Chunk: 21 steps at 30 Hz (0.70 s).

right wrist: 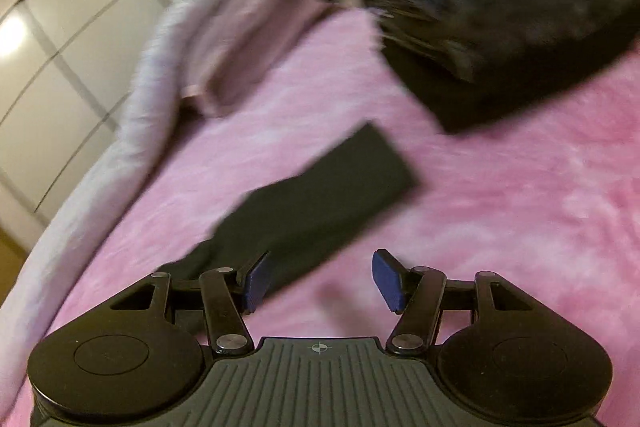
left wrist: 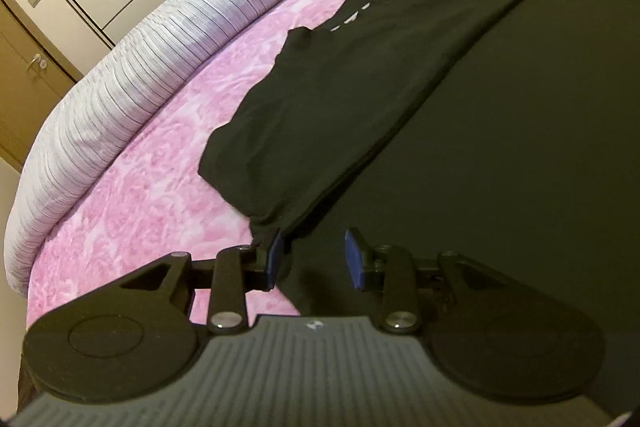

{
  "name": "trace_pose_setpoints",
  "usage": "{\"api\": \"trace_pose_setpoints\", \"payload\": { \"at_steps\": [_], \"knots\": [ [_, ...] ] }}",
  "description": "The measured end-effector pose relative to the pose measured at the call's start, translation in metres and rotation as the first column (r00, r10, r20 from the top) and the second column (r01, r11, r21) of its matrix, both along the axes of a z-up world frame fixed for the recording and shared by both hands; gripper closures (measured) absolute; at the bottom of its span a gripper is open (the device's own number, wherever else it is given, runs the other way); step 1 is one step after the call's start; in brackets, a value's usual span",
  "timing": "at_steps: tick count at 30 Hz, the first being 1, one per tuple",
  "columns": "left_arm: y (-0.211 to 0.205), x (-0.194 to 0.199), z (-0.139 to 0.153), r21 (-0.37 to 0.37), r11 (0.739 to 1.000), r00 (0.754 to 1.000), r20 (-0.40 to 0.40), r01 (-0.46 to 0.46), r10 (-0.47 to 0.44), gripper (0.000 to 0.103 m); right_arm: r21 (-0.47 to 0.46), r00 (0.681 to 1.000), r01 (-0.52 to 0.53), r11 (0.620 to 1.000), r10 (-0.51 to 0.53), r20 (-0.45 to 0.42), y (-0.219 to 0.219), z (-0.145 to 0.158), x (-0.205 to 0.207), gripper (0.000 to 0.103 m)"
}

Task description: Fold clothes

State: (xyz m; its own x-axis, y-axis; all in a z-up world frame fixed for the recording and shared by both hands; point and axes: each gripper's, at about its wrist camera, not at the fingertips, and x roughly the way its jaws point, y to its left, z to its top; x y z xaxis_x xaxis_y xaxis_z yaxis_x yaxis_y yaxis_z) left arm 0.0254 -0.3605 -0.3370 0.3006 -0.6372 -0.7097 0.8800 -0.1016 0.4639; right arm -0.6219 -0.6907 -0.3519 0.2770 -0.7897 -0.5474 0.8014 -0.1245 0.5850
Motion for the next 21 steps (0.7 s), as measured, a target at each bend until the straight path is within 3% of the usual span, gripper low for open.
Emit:
{"api": "trace_pose_setpoints", "payload": {
  "at_steps": [4, 7, 9, 10, 12, 14, 16, 19, 21],
  "knots": [
    [-0.011, -0.007, -0.008, 0.017, 1.0, 1.0, -0.003, -0.003, 0.003, 0.073, -0.044, 0.981, 0.082, 0.996, -0.073, 0.179, -0.016, -0.016, -0.025, 0.044],
    [-0.015, -0.015, -0.01, 0.017, 1.0, 1.0, -0.008, 0.008, -0.008, 0.073, -0.043, 0.975, 0.103, 0.994, -0.092, 0.201, -0.026, -0.015, -0.03, 0.044],
    [-0.015, -0.019, -0.008, 0.009, 1.0, 1.0, -0.014, 0.013, -0.013, 0.073, -0.019, 0.991, 0.091, 0.996, -0.089, 0.105, -0.029, -0.004, -0.021, 0.065],
    [-0.014, -0.02, -0.007, 0.004, 1.0, 1.0, -0.012, 0.015, -0.015, 0.073, -0.006, 0.995, 0.085, 0.996, -0.085, 0.048, -0.031, 0.002, -0.016, 0.096],
    [-0.011, -0.023, -0.004, -0.006, 1.0, 1.0, -0.006, 0.019, -0.019, 0.073, -0.018, 0.993, 0.039, 0.999, -0.04, -0.114, -0.031, 0.02, 0.007, 0.097],
    [-0.007, -0.025, 0.001, -0.019, 1.0, 1.0, 0.004, 0.023, -0.023, 0.073, -0.081, 0.931, -0.089, 0.993, 0.054, -0.36, -0.025, 0.049, 0.052, 0.1],
    [-0.001, -0.026, 0.007, -0.036, 0.999, 1.0, 0.006, 0.024, -0.024, 0.073, -0.152, 0.883, -0.217, 0.964, 0.128, -0.452, -0.012, 0.079, 0.109, 0.1],
    [0.011, -0.026, 0.018, -0.076, 0.997, 1.0, 0.0, 0.016, -0.016, 0.072, -0.244, 0.803, -0.406, 0.881, 0.217, -0.555, 0.01, 0.125, 0.198, 0.1],
    [0.023, -0.024, 0.025, -0.1, 0.995, 1.0, -0.01, 0.003, -0.004, 0.072, -0.311, 0.743, -0.538, 0.783, 0.267, -0.613, 0.033, 0.152, 0.261, 0.1]
  ]
}}
